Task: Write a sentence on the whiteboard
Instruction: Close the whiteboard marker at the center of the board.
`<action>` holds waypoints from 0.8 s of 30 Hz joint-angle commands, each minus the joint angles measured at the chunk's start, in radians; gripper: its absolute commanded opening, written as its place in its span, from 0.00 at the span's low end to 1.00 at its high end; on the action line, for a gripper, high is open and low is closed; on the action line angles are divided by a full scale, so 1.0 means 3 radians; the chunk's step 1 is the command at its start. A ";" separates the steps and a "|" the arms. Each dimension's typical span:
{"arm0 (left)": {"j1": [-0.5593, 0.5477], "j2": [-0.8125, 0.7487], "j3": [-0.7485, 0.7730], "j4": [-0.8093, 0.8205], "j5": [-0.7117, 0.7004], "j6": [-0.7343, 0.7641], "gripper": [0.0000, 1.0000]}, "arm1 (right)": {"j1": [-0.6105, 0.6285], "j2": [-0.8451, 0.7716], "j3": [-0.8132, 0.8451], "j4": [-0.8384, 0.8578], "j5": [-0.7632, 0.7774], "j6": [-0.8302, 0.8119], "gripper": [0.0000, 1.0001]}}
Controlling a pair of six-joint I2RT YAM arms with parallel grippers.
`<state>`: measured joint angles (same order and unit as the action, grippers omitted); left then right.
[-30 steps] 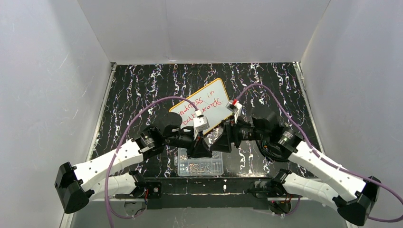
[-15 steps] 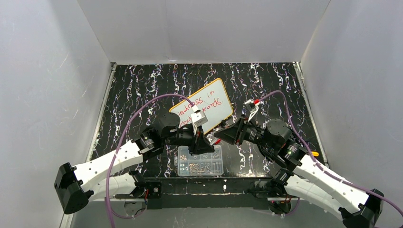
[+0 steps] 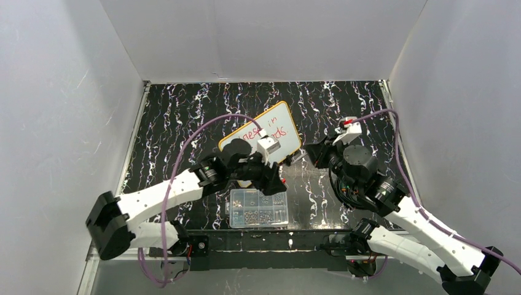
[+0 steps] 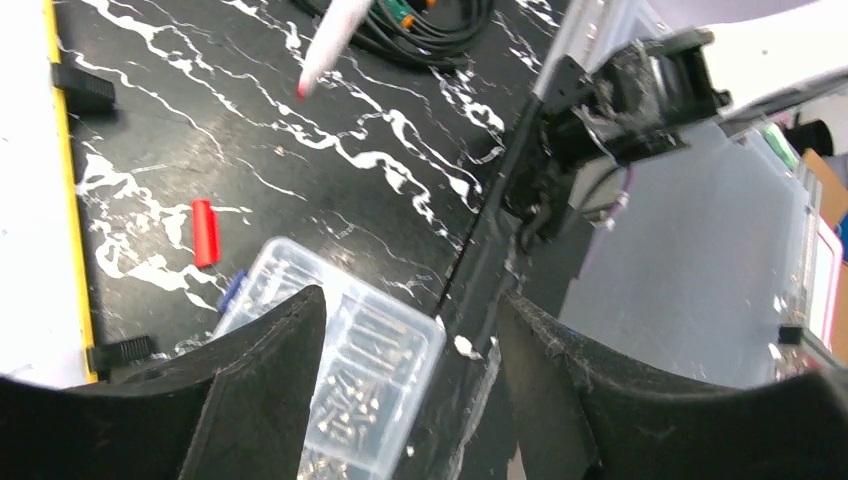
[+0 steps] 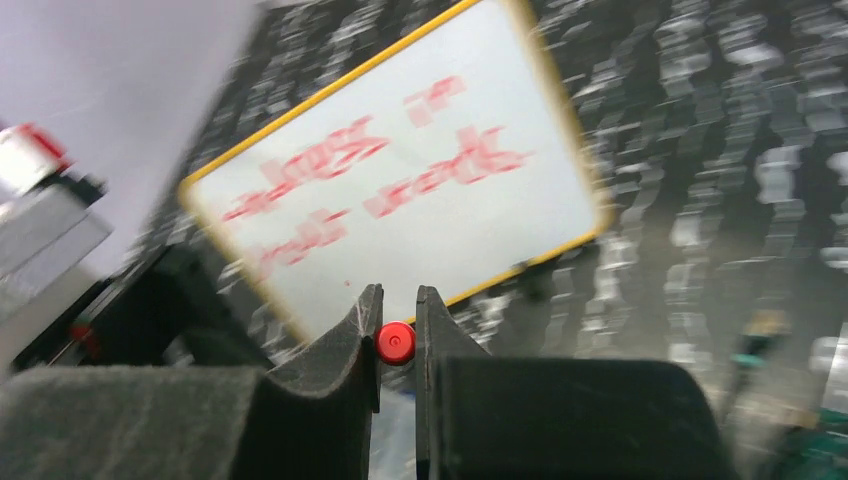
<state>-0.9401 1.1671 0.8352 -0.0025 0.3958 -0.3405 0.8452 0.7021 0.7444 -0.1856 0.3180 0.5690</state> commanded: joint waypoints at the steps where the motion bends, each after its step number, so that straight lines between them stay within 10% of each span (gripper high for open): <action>1: -0.0018 0.0486 0.0404 -0.0193 -0.0333 0.0117 0.61 | -0.0010 0.0215 0.0302 -0.0367 0.1496 -0.0856 0.01; 11: -0.0027 0.1770 0.1389 -0.0905 -0.0566 0.0910 0.54 | -0.0025 0.0159 0.0188 -0.0067 0.2215 -0.1309 0.01; 24: 0.0010 0.2161 0.1379 -0.0937 -0.0512 0.1078 0.47 | -0.0030 -0.0285 0.0136 -0.0077 0.2236 -0.1292 0.01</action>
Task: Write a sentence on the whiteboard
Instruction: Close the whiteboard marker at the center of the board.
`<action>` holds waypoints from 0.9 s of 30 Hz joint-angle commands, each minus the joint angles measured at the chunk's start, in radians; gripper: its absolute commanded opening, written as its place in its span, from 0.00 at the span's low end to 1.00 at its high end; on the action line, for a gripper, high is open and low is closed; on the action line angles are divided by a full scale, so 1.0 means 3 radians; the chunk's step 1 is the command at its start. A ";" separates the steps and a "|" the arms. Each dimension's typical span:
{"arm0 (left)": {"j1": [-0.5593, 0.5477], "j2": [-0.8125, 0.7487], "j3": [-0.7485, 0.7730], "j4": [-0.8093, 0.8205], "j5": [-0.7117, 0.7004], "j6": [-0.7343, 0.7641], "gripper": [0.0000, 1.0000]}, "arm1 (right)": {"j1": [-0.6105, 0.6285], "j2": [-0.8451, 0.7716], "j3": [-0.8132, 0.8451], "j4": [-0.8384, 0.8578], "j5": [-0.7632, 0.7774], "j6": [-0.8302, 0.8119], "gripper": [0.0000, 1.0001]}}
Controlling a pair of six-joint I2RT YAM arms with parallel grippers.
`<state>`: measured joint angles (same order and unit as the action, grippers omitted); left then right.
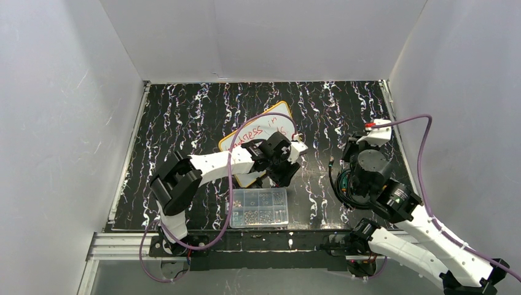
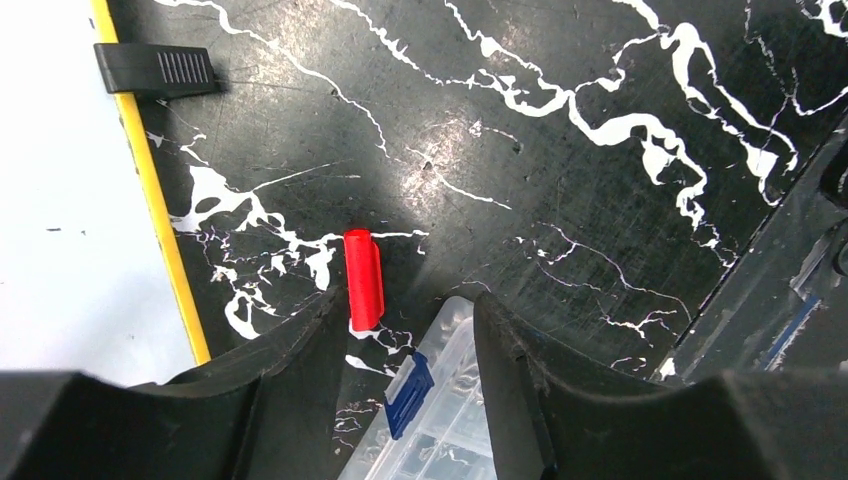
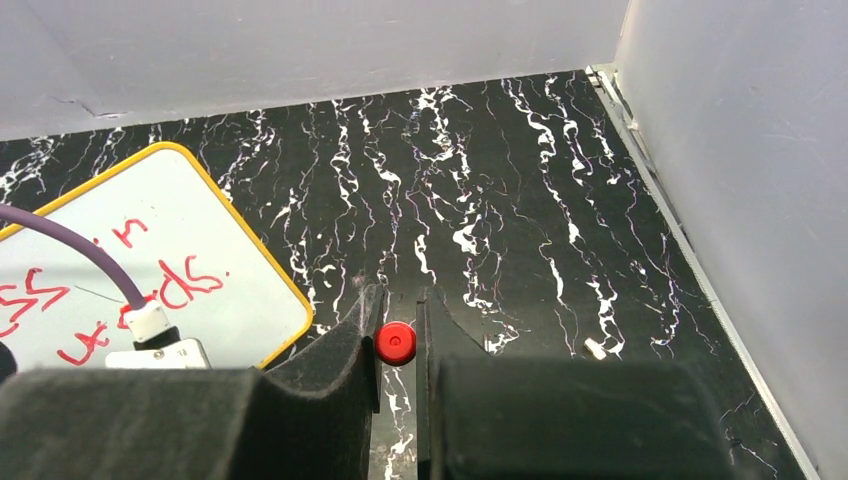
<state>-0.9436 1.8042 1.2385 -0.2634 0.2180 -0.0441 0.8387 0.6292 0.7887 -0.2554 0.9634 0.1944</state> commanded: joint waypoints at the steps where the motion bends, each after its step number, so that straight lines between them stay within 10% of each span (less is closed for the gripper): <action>1: 0.0021 0.0074 0.0071 -0.0102 0.0079 0.0111 0.47 | -0.0009 -0.0038 -0.0016 0.0163 0.0075 -0.0044 0.01; 27: -0.0040 0.0317 -0.0012 -0.0175 -0.0232 0.0489 0.34 | -0.0009 -0.0195 -0.0103 0.0279 0.0005 -0.0070 0.01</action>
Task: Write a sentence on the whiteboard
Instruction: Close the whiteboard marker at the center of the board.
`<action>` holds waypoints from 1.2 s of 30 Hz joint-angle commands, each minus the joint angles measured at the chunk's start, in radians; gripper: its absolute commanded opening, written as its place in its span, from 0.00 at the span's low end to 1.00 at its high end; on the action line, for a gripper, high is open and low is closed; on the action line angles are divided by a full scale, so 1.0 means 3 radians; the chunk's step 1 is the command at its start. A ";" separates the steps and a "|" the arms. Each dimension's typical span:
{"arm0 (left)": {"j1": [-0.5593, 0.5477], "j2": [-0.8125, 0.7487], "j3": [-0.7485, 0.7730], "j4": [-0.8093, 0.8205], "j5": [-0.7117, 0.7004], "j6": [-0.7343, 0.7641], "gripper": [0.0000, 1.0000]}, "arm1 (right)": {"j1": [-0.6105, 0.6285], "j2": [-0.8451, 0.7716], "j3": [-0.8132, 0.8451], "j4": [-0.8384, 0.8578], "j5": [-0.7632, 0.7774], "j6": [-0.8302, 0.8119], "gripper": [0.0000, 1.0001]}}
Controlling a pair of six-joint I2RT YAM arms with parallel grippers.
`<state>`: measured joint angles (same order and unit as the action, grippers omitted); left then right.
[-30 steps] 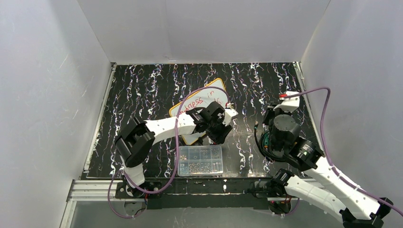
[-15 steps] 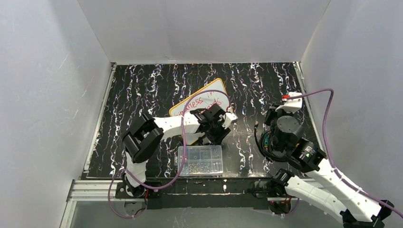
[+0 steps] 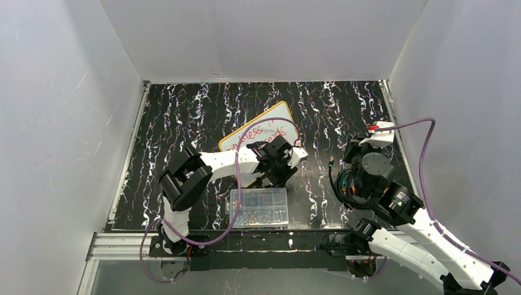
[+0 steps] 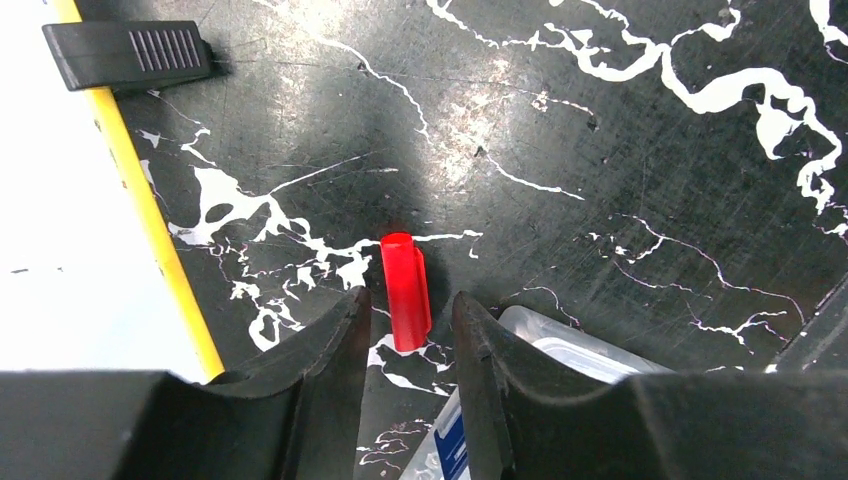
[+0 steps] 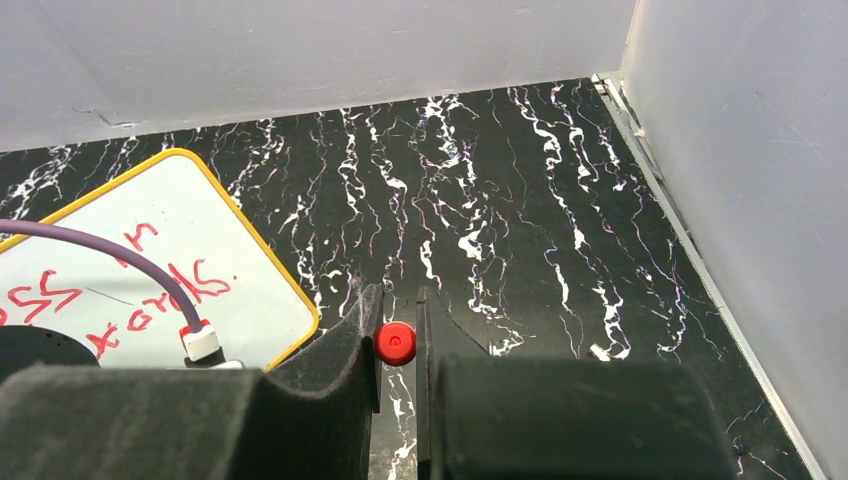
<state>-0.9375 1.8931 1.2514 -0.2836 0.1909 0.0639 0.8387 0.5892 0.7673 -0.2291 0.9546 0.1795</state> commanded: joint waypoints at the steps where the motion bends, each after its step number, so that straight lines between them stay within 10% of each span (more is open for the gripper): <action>1: -0.0079 0.0033 -0.0060 -0.0107 -0.0162 0.0142 0.33 | -0.0009 -0.0069 -0.0032 0.0195 0.0039 -0.0017 0.01; 13: -0.0209 0.0052 -0.0167 -0.0078 -0.0363 0.0182 0.00 | -0.0009 -0.0124 -0.0048 0.0192 0.0075 -0.0015 0.01; 30: -0.0169 -0.0904 -0.0209 0.1161 -0.0334 -0.0180 0.00 | -0.0009 -0.0456 -0.0086 0.0469 -0.0744 0.0129 0.01; 36: -0.0155 -0.1739 -0.1022 0.1684 -0.0169 -0.0383 0.00 | -0.0009 -0.0455 0.0066 0.0306 -0.1042 0.0600 0.01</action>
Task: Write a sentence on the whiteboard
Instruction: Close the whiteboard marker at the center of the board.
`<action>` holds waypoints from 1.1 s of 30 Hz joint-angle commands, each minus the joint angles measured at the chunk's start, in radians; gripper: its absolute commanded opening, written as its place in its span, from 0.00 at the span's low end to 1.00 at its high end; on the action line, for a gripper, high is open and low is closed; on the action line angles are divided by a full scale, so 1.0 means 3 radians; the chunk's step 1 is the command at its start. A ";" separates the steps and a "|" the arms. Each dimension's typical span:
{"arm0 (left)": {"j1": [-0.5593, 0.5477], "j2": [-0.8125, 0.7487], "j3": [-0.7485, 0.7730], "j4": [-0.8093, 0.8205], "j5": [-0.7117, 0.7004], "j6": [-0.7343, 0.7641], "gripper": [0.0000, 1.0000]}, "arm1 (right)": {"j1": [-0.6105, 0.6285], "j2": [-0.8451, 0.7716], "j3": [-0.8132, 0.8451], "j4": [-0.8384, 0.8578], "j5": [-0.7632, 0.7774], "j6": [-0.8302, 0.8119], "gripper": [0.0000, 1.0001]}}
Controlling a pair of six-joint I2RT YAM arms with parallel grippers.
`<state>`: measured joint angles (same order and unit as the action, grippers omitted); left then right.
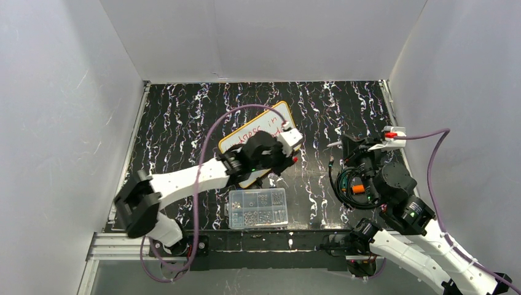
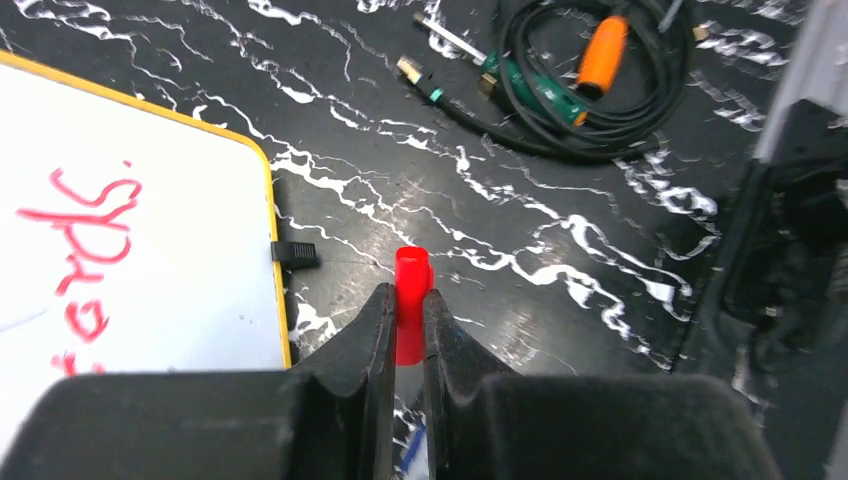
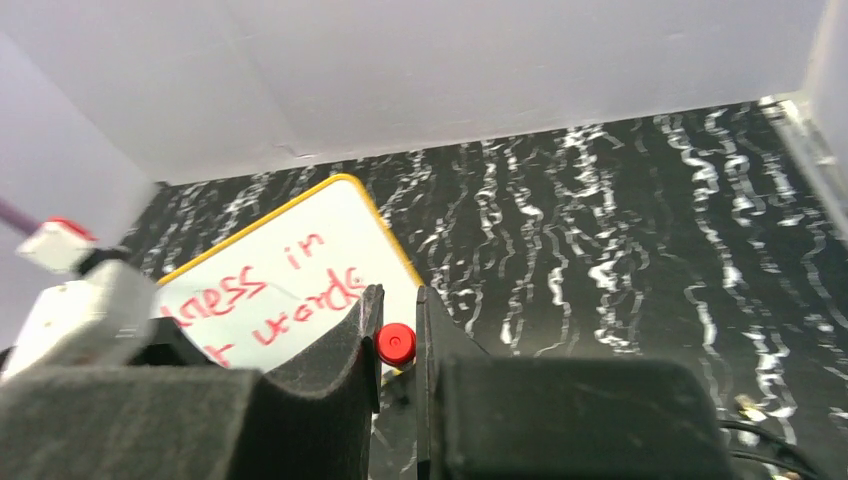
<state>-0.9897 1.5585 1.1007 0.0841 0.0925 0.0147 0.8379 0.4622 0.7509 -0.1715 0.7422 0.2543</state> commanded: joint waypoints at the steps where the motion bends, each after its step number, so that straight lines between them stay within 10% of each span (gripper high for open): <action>1: 0.0033 -0.0782 -0.0663 0.0538 0.0247 -0.0279 0.00 | -0.0005 -0.0068 0.0089 0.0173 -0.0463 0.0435 0.01; 11: 0.0076 -0.1705 -0.1372 0.0834 0.0612 -0.0612 0.00 | -0.0003 0.0272 0.0099 0.0302 -0.1448 0.0935 0.01; 33: 0.0075 -0.1992 -0.1614 0.0931 0.0662 -0.0758 0.00 | -0.0003 0.0647 0.0283 0.0194 -0.2198 0.1091 0.01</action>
<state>-0.9707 0.9833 0.6159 0.3439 0.2779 -0.2070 0.8379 0.6445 0.7769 -0.1314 0.1284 0.5777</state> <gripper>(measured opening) 0.078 0.186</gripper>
